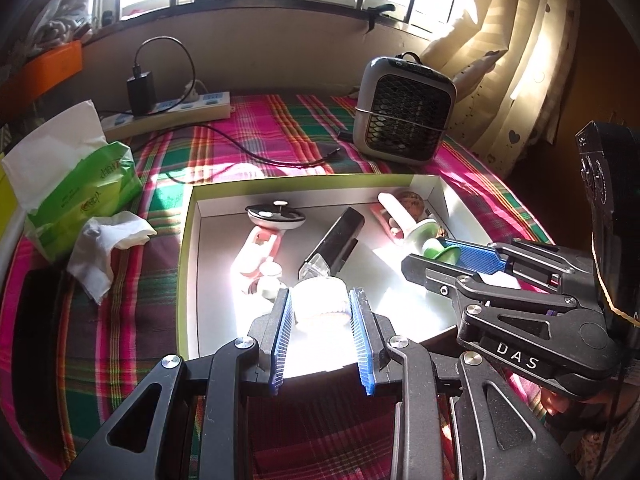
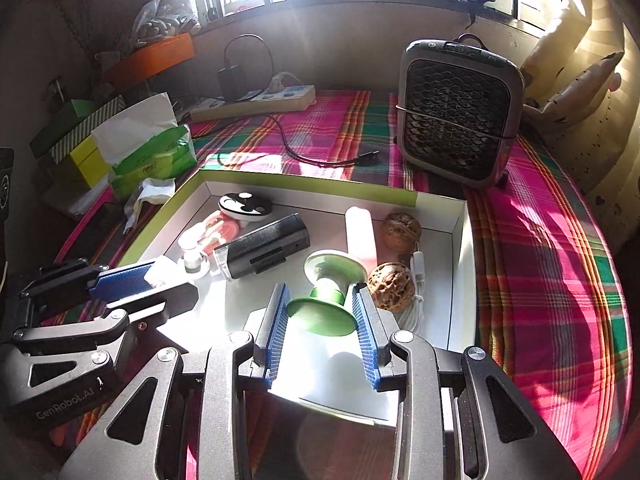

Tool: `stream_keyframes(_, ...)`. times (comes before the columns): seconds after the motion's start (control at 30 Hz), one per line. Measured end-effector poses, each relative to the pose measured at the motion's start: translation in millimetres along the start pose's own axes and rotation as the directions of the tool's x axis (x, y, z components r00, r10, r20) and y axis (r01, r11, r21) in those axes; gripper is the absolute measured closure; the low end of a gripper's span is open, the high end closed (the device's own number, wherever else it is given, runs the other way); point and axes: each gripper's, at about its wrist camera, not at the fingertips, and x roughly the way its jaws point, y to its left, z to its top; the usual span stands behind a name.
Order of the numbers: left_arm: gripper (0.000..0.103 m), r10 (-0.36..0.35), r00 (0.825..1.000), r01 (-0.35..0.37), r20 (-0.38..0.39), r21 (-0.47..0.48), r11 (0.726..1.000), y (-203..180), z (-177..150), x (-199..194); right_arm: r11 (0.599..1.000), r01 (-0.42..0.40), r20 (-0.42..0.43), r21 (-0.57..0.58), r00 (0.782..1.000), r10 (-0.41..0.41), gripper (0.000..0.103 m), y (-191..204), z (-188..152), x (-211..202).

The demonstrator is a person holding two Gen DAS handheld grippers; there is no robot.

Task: Organize objects
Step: 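Lower the white roll and green spool into the box and open both grippers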

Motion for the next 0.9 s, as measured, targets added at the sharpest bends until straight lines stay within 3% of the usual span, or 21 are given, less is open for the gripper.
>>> stream_keyframes(0.9,0.077,0.008,0.999,-0.009,-0.044,-0.009,1.0,2.9,-1.9,18.0,1.0,0.016,-0.029,-0.014,0.999,-0.016,0.069,-1.1,0.0,18.5)
